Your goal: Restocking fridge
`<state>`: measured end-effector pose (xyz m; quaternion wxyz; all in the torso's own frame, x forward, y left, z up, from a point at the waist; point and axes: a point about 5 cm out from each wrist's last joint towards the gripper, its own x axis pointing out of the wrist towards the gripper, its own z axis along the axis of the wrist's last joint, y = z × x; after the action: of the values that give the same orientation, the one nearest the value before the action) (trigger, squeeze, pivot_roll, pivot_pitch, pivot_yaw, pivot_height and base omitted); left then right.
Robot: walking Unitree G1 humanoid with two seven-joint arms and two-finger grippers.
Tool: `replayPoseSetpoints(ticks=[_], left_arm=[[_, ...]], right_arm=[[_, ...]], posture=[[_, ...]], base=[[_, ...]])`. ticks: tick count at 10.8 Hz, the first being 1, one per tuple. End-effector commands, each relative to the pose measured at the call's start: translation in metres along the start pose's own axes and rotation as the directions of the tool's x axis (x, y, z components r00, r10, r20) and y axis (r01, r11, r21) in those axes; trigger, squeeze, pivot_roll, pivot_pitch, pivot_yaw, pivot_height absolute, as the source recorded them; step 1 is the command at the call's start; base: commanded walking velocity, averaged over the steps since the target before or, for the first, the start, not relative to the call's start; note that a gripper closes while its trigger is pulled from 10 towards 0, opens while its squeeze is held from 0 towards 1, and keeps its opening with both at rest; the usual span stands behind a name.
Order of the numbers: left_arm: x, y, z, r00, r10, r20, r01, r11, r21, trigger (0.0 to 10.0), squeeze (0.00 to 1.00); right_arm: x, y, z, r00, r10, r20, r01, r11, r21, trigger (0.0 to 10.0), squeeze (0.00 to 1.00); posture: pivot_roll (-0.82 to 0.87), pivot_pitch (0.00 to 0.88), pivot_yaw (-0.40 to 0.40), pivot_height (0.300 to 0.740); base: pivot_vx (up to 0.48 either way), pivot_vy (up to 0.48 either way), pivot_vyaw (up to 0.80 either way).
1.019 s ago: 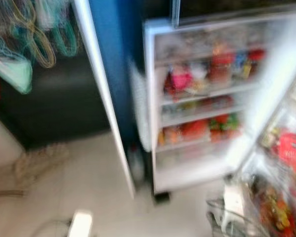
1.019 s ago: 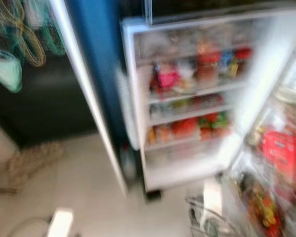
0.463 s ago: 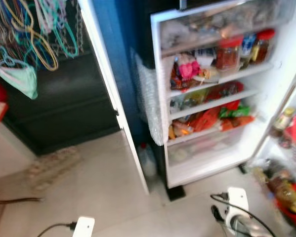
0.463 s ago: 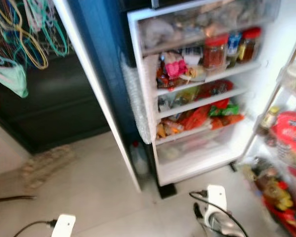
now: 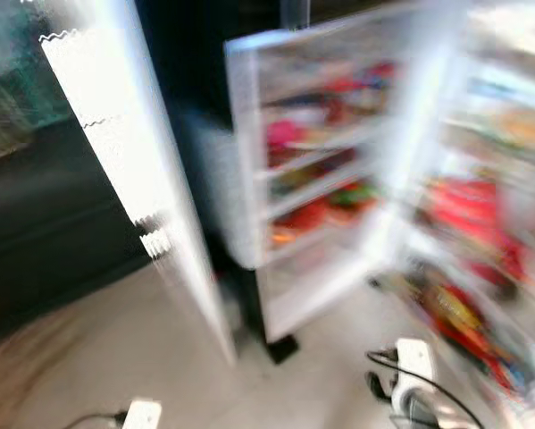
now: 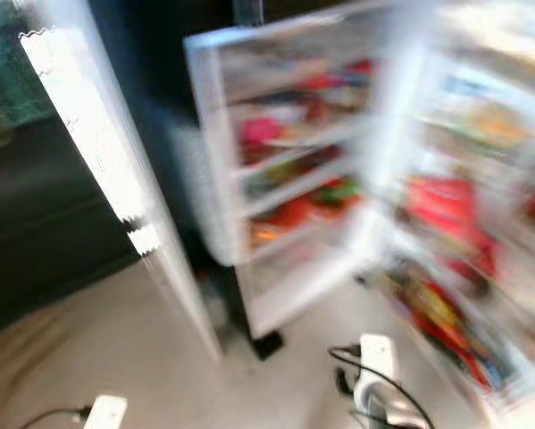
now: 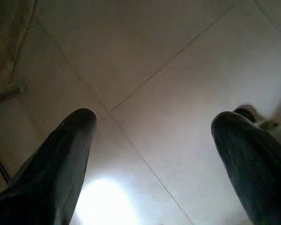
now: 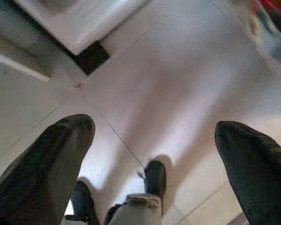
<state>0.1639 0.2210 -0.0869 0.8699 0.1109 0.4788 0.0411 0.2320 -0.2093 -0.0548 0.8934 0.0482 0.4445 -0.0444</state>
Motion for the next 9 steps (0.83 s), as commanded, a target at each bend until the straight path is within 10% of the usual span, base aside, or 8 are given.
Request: replayPoseSetpoints(ticks=[1, 9], left_arm=[[0.0006, 0.0011, 0.0026, 1.000, -0.003, 0.003, 0.003, 1.000, 0.012, 10.0, 0.00], [0.0008, 0.0029, 0.0041, 1.000, -0.004, 0.007, 0.004, 1.000, 0.022, 10.0, 0.00]], right_arm=[[-0.0006, -0.0037, -0.0015, 1.000, -0.011, -0.007, 0.011, 1.000, 0.005, 10.0, 0.00], [-0.0004, -0.0045, 0.0011, 0.998, -0.053, 0.018, 0.053, 0.998, 0.024, 10.0, 0.00]], posture=[[-0.17, 0.000, 0.098, 0.740], [-0.16, 0.000, 0.099, 0.740]], base=[[0.000, 0.000, -0.80], [0.000, 0.000, -0.46]])
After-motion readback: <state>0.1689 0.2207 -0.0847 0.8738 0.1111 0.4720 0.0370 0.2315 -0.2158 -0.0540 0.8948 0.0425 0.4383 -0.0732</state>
